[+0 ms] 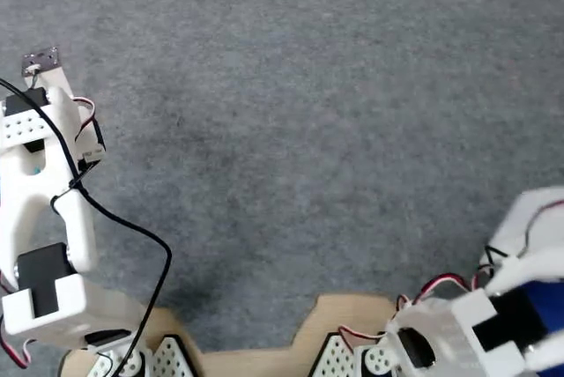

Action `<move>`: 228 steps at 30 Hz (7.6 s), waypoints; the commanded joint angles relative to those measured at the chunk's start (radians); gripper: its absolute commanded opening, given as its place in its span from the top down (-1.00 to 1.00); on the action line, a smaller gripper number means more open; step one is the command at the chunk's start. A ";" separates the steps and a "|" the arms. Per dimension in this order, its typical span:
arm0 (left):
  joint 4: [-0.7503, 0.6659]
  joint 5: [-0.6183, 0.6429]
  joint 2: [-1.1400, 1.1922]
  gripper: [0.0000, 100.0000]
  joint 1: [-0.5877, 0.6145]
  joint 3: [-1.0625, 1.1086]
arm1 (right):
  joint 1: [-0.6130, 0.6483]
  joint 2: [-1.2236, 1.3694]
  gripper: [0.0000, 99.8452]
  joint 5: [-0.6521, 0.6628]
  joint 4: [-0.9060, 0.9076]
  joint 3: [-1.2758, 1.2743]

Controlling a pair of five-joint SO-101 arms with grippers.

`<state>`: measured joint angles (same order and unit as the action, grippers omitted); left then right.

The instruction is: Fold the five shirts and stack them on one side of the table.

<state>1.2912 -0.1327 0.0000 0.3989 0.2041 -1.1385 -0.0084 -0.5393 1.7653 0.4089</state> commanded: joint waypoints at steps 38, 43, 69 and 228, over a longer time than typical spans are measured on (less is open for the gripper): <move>-0.006 0.000 -0.018 0.96 0.005 -0.094 | -0.515 -0.124 0.09 0.437 -0.080 -0.291; 0.055 0.000 -0.019 0.96 0.044 -0.206 | -0.409 -0.191 0.09 0.434 -0.012 -0.268; 0.060 -0.397 0.389 0.77 0.868 -0.617 | 1.319 -0.136 0.40 0.046 -0.141 -0.297; -0.155 -0.015 -0.427 0.37 0.572 0.374 | 1.224 0.889 0.16 0.230 0.021 1.112</move>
<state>1.1362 -0.1450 -0.4158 0.9268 0.6276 -0.0169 1.0288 -0.3092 1.7683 1.5198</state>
